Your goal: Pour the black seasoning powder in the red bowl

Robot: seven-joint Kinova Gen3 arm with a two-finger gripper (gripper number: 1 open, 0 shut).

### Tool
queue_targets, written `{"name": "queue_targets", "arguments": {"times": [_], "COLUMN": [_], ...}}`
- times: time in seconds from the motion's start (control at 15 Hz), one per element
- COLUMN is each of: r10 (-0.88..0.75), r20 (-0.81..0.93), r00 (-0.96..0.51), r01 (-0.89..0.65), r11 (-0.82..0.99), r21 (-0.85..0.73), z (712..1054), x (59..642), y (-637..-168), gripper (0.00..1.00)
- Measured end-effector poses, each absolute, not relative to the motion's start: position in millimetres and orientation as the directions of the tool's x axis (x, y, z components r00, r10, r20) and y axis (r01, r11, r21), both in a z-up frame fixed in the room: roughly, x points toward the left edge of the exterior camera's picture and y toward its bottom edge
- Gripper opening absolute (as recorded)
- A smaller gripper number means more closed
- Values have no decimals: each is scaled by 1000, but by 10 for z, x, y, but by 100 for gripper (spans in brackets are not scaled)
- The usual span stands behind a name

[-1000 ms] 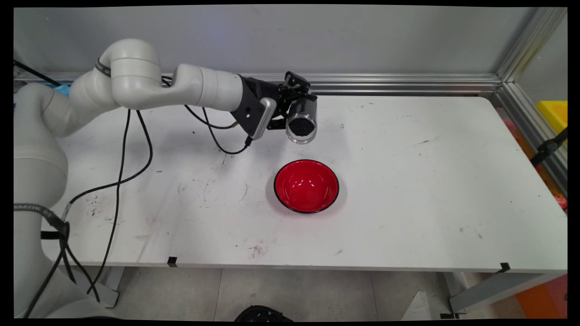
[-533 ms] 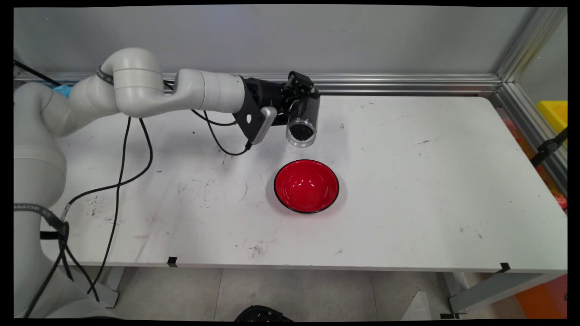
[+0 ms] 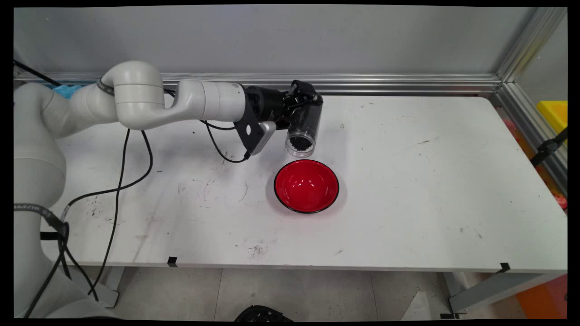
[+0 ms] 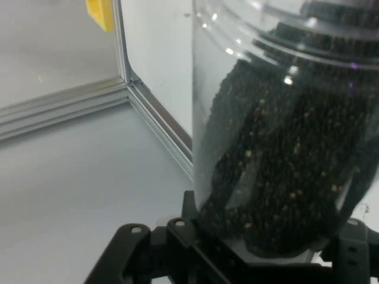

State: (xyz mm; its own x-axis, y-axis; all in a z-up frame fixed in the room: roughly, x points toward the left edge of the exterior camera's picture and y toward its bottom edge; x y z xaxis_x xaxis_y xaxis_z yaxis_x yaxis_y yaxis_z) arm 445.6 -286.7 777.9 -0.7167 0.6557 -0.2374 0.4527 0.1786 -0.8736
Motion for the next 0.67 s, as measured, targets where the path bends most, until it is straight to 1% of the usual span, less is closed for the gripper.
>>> {"name": "queue_targets", "arguments": {"times": [0.67], "r10": [647], "r20": [-323], "r00": [-691], "r01": [490], "r11": [90], "r21": [-867], "z": [7636], "x": [4337], "y": [-2915], "gripper": [0]}}
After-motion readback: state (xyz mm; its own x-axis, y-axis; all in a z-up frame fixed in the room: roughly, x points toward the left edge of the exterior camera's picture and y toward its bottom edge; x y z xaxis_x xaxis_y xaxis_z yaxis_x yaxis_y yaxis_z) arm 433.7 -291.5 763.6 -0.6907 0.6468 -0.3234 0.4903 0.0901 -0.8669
